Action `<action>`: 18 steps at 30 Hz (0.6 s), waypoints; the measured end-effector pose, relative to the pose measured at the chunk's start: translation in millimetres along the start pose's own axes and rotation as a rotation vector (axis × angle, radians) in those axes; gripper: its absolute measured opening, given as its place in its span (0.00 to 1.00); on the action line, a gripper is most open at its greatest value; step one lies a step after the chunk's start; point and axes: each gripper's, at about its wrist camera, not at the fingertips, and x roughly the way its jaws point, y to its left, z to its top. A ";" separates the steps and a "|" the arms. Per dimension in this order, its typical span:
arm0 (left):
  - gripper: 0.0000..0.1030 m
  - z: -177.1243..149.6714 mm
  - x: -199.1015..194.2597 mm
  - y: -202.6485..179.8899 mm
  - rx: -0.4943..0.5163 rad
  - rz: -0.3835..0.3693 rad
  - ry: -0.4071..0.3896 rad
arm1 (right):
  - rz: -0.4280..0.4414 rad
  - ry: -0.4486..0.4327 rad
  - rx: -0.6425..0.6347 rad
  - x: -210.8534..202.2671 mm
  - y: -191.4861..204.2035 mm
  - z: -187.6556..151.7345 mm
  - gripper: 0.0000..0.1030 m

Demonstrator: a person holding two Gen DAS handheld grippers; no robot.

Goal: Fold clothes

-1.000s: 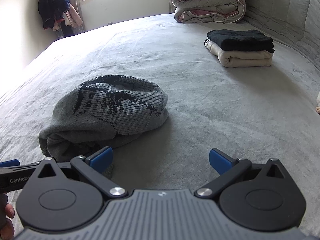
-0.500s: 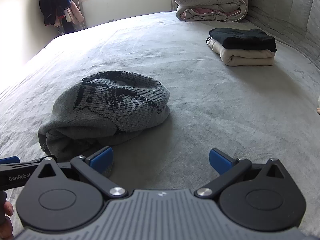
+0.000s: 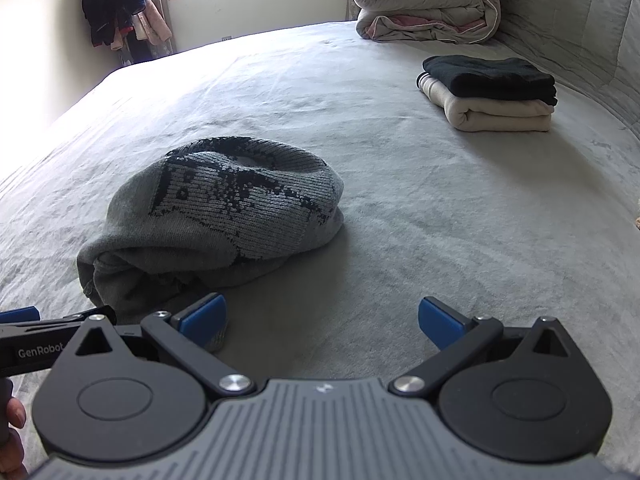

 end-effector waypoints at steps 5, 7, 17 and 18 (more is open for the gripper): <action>1.00 -0.4 -0.2 -0.1 0.000 0.001 0.000 | -0.001 0.001 -0.003 0.6 0.6 -0.3 1.00; 1.00 -0.4 0.0 0.0 0.001 0.002 0.001 | -0.001 0.002 -0.004 0.9 0.6 -0.4 1.00; 1.00 0.2 0.8 -0.4 -0.001 0.004 0.001 | -0.002 0.005 -0.007 0.9 0.9 -0.4 1.00; 1.00 0.2 0.9 -0.4 -0.001 0.004 0.001 | -0.002 0.005 -0.007 0.9 1.0 -0.5 1.00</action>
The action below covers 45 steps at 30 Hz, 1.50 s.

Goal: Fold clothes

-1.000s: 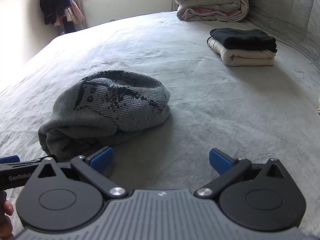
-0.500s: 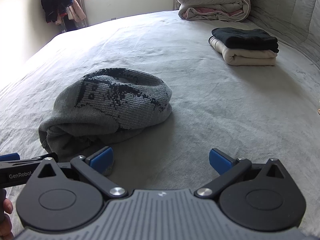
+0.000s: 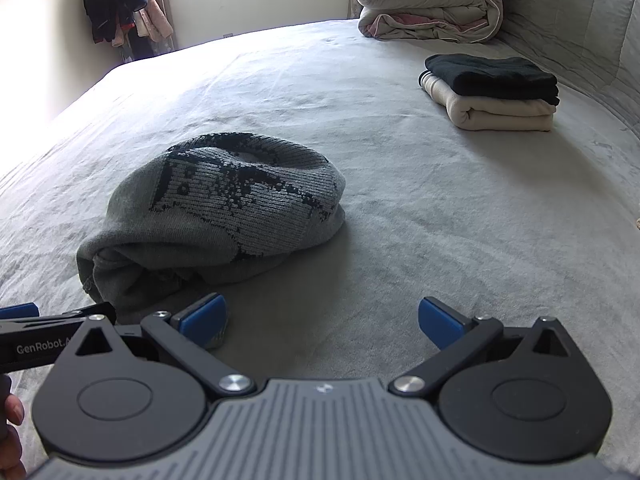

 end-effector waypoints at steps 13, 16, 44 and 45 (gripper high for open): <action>1.00 -0.1 0.3 0.2 -0.001 0.004 0.003 | 0.002 0.007 -0.003 1.3 -0.1 -0.4 1.00; 1.00 -0.1 0.4 -0.1 0.000 0.005 0.004 | 0.002 0.009 -0.002 1.7 -0.4 0.0 1.00; 1.00 5.1 19.0 9.1 -0.058 0.048 -0.023 | -0.011 0.022 0.023 13.7 -7.7 2.4 1.00; 1.00 5.4 19.4 9.2 -0.059 0.048 -0.024 | -0.014 0.019 0.025 14.0 -8.5 2.7 1.00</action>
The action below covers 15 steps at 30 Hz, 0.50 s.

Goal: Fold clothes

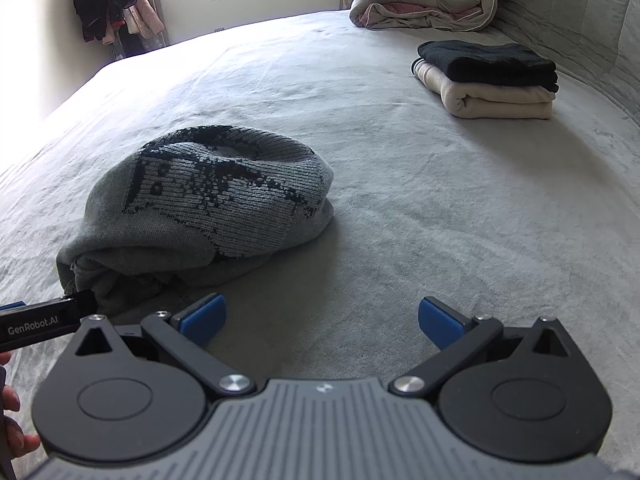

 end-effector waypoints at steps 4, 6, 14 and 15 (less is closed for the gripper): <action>1.00 1.3 2.5 2.5 -0.017 -0.016 0.004 | 0.001 -0.005 0.014 1.6 -2.3 0.3 1.00; 1.00 1.6 3.8 3.8 -0.024 -0.020 0.008 | 0.009 -0.002 0.020 2.9 -2.6 0.4 1.00; 1.00 1.0 8.1 8.7 -0.025 -0.027 0.006 | 0.071 -0.046 0.025 4.8 4.5 6.5 1.00; 1.00 0.5 8.0 9.9 -0.024 -0.030 0.006 | 0.082 -0.062 0.023 4.4 5.9 7.1 1.00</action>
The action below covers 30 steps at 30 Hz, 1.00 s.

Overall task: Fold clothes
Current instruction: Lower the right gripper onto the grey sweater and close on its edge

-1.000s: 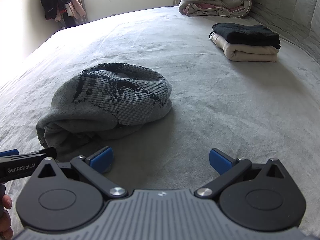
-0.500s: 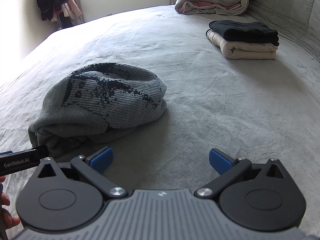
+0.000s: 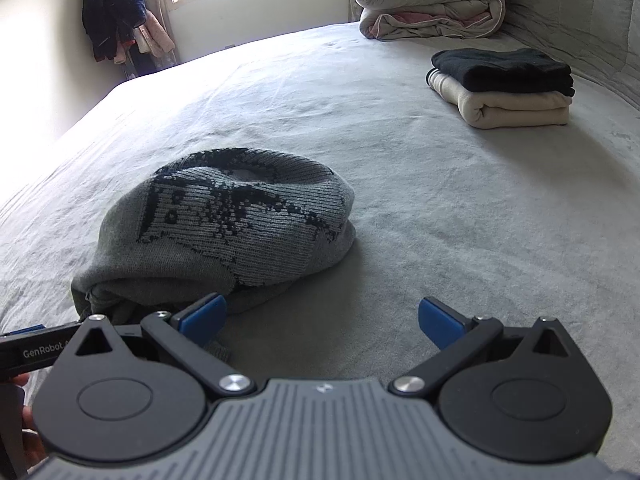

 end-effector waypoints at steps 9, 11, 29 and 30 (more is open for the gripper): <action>1.00 -9.4 -1.3 12.5 0.002 0.022 0.010 | 0.175 -0.041 -0.023 11.6 22.4 6.4 1.00; 1.00 -12.5 1.1 15.6 0.016 0.040 0.021 | 0.196 -0.048 -0.024 15.1 27.3 6.0 1.00; 1.00 -36.1 13.2 28.2 0.028 0.040 0.010 | 0.228 -0.062 -0.104 25.9 41.9 -1.7 0.97; 1.00 -36.8 13.1 27.7 0.030 0.043 0.005 | 0.234 -0.054 -0.102 26.9 41.6 -2.0 0.95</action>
